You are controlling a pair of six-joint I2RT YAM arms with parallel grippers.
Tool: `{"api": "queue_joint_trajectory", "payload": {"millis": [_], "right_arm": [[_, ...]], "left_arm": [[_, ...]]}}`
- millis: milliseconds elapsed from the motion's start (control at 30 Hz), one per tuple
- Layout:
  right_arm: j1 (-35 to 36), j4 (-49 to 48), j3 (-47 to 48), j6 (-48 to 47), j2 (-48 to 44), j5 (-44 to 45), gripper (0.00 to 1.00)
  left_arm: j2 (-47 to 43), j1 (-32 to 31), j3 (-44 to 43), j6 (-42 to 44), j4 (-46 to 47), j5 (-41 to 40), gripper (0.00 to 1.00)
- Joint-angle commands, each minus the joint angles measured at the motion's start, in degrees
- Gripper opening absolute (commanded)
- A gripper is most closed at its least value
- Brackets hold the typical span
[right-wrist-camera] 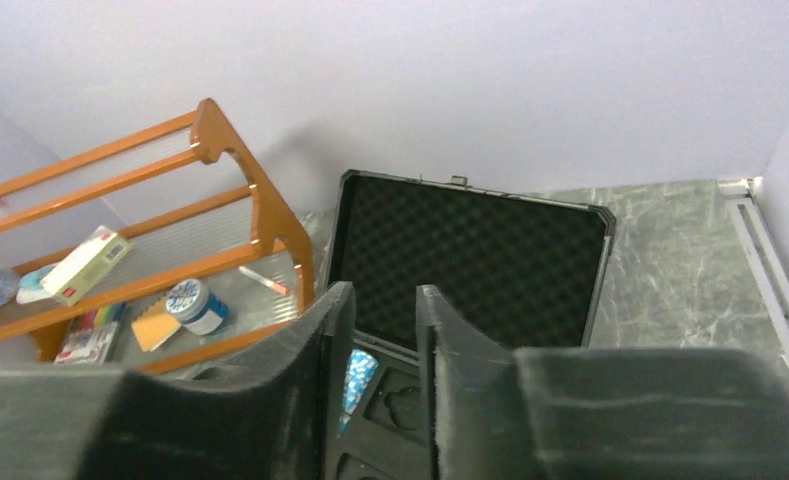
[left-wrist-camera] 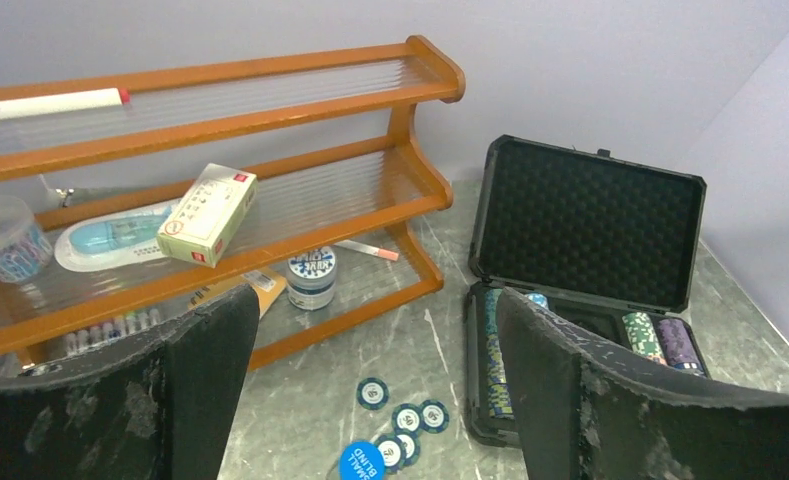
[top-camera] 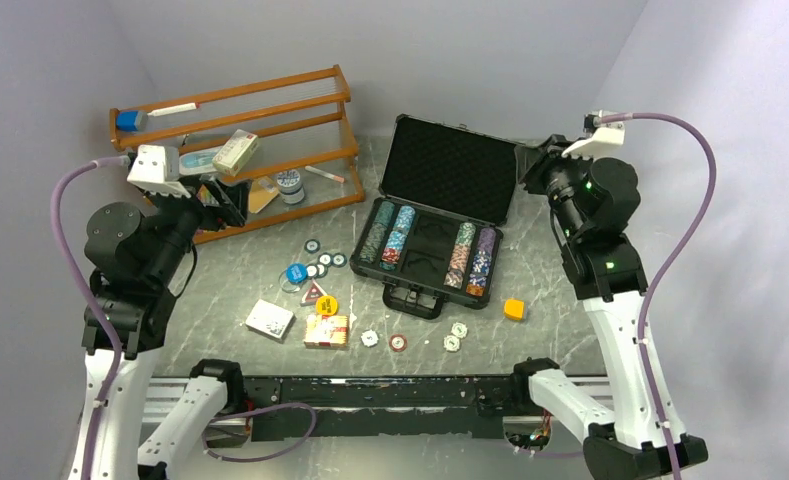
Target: Pack up texas hold em set
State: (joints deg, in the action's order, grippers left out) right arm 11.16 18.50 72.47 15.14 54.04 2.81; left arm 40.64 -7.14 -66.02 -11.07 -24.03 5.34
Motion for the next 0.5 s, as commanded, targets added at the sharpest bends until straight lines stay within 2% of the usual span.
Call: {"api": "queue_joint_trajectory", "payload": {"millis": [0, 100, 167, 233, 333, 467], "right_arm": [[-2.5, -1.0, -1.7, -0.4, -2.2, -9.9, 0.45], [-3.4, -2.1, -3.3, -0.6, -3.1, -15.2, 0.71], [-3.8, -2.8, -4.5, -1.5, -2.9, -20.6, 0.8], [-4.0, -2.4, -5.1, -2.0, -1.6, -27.5, 0.85], [-3.8, -4.7, -7.6, -0.1, 0.3, -35.3, 0.87], [0.9, -11.5, -15.2, 2.1, 1.1, -36.2, 0.88]], "left_arm": [[-1.0, 1.4, 1.9, -1.5, 4.4, 3.9, 0.95], [-1.1, 1.7, 3.0, -2.3, 5.2, 5.4, 0.98], [-1.2, 1.8, 4.0, -3.1, 6.2, 6.3, 0.99], [-1.6, 2.0, 5.3, -4.3, 7.9, 7.1, 0.99], [-2.1, 2.1, 7.6, -5.9, 10.7, 8.2, 0.99], [-2.4, 2.3, 10.4, -7.7, 14.5, 9.9, 1.0]]}}
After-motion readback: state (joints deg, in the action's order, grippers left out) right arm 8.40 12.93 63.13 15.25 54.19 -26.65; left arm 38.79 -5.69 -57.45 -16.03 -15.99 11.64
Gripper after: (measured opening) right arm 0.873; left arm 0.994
